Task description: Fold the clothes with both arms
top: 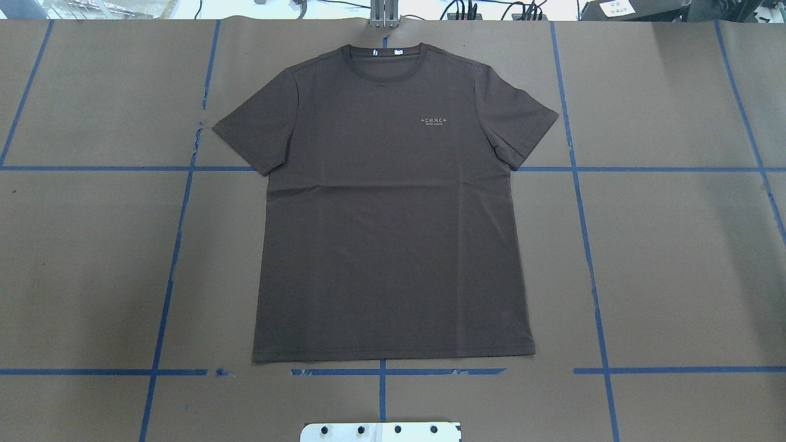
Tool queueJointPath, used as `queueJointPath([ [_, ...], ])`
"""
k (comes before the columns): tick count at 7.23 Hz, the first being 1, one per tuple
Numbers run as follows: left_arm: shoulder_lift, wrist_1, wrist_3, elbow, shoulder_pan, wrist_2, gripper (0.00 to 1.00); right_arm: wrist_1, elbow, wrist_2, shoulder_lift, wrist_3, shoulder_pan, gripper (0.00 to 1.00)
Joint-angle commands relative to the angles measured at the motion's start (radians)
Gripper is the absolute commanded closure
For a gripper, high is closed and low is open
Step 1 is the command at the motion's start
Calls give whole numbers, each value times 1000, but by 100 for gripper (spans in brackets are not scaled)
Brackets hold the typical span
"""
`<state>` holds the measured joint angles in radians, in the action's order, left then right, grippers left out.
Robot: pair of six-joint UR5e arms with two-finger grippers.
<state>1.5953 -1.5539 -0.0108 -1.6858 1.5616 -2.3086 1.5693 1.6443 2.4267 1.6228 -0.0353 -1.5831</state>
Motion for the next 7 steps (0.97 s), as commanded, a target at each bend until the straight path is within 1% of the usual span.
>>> queueJointPath([
  [1,-2,0,0,-2,0,-3,0,3,26,-8,-1,0,0,0],
  [2,5,0,-2,-5,-2,-2,0,2,31,0,-3,-20,2,0],
  [3,21,-5,0,-5,-3,0,0,-12,46,6,-17,-84,3,0],
  [4,73,-18,-2,-5,-5,-5,0,-11,37,2,-115,-128,33,0],
  [5,101,-47,-5,-8,-5,-9,0,-11,35,8,-133,-135,60,0],
  [6,107,-151,-8,4,-23,-8,0,-53,17,3,-150,-141,140,0],
  [7,92,-305,3,8,-75,-3,0,-240,-73,2,-185,-164,176,0],
])
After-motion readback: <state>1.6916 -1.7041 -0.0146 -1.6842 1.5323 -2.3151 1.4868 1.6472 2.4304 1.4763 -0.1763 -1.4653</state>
